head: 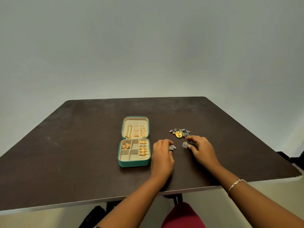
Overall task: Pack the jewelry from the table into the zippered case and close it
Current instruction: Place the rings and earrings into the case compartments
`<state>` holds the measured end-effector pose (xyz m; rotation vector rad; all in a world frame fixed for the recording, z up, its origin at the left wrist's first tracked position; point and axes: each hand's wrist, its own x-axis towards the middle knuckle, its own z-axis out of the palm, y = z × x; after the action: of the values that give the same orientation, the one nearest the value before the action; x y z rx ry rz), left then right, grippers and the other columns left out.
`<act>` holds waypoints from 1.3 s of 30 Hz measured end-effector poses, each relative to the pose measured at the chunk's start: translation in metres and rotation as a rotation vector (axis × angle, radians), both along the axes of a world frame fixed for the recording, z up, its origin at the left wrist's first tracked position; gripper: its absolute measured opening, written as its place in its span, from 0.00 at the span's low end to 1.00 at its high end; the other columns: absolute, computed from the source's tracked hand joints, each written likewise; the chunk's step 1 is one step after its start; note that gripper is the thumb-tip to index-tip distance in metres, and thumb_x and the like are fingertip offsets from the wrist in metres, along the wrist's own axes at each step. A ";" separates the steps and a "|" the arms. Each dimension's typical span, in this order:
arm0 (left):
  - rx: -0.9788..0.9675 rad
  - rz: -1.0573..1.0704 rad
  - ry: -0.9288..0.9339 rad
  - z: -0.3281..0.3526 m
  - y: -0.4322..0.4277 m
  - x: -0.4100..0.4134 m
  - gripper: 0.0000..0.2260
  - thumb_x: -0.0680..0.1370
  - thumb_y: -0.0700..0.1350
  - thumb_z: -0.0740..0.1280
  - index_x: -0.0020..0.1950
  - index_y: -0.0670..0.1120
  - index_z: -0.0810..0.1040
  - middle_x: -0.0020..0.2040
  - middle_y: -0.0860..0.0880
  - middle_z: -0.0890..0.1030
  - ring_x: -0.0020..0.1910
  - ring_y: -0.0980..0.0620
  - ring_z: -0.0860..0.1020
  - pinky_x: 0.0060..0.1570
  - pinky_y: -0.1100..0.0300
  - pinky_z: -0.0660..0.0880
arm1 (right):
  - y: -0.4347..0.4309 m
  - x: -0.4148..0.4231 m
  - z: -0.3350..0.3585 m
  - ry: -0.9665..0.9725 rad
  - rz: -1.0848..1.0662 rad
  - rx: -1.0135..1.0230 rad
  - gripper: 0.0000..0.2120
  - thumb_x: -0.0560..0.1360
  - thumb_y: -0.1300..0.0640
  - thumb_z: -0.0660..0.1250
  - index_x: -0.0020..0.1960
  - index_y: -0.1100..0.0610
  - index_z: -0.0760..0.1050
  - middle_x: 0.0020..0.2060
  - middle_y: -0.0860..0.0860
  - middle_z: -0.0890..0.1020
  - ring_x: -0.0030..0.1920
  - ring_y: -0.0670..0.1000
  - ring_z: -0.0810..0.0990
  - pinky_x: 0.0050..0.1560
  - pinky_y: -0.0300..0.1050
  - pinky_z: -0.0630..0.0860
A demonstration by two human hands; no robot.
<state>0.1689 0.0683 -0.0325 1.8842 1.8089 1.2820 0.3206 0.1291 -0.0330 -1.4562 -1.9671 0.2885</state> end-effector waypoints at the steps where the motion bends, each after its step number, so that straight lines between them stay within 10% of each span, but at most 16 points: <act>1: -0.037 0.022 0.017 -0.001 0.004 0.000 0.13 0.74 0.34 0.61 0.55 0.47 0.74 0.56 0.49 0.74 0.59 0.52 0.68 0.56 0.63 0.65 | 0.001 0.000 0.000 -0.008 0.001 -0.011 0.14 0.73 0.62 0.66 0.58 0.54 0.76 0.52 0.50 0.80 0.56 0.51 0.73 0.52 0.44 0.70; 16: -0.114 0.061 0.060 0.000 0.018 0.000 0.09 0.75 0.37 0.63 0.54 0.45 0.77 0.53 0.47 0.76 0.55 0.49 0.72 0.54 0.58 0.69 | -0.004 -0.003 0.005 -0.100 0.026 -0.008 0.09 0.73 0.62 0.64 0.51 0.52 0.76 0.47 0.49 0.78 0.52 0.50 0.72 0.44 0.40 0.64; 24: -0.054 0.041 0.014 0.001 0.013 0.003 0.07 0.77 0.40 0.61 0.52 0.44 0.77 0.51 0.46 0.75 0.53 0.49 0.73 0.53 0.55 0.71 | -0.008 0.000 0.007 0.136 0.067 -0.026 0.09 0.71 0.65 0.67 0.48 0.53 0.75 0.34 0.46 0.76 0.30 0.43 0.71 0.36 0.43 0.68; 39: 0.022 -0.031 -0.265 0.002 0.008 -0.002 0.09 0.79 0.40 0.59 0.42 0.45 0.77 0.36 0.52 0.81 0.38 0.53 0.78 0.42 0.59 0.71 | -0.004 0.005 0.005 0.643 0.242 -0.249 0.10 0.74 0.68 0.63 0.45 0.57 0.80 0.38 0.54 0.85 0.44 0.50 0.84 0.49 0.44 0.78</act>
<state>0.1672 0.0763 -0.0306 1.6543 1.6303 1.4664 0.3257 0.1250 -0.0284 -1.0729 -1.5994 1.0045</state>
